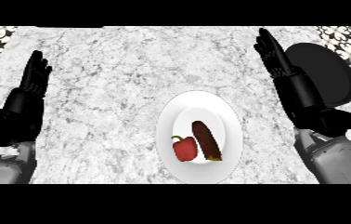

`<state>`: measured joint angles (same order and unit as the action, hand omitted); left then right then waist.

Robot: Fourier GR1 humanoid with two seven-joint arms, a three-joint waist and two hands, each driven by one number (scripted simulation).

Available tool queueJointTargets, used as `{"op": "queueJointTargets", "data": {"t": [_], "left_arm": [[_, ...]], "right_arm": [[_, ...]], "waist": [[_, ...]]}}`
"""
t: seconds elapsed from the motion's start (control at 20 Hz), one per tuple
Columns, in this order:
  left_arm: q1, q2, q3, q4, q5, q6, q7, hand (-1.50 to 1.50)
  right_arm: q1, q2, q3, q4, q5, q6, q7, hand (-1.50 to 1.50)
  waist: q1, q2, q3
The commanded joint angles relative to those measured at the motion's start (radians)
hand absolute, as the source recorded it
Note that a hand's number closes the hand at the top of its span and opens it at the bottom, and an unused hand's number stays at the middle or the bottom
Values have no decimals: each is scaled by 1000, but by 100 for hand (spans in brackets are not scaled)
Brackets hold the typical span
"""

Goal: Pick the sweet potato from the plate and place it in the pan

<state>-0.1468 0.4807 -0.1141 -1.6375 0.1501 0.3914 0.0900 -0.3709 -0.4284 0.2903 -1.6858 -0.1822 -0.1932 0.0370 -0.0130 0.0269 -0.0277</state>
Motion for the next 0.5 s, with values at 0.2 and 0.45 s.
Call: {"op": "queueJointTargets", "data": {"t": [0.2, 0.45], "left_arm": [[-48, -65, -23, 15, 104, -78, 53, 0], [-32, -107, -12, 66, 173, -118, 81, 0]], "right_arm": [[-128, 119, 50, 81, -309, 362, -86, 150], [-22, -84, 37, 241, -31, 476, -420, 150]], "waist": [[68, -3, 31], [18, -18, 30]]}}
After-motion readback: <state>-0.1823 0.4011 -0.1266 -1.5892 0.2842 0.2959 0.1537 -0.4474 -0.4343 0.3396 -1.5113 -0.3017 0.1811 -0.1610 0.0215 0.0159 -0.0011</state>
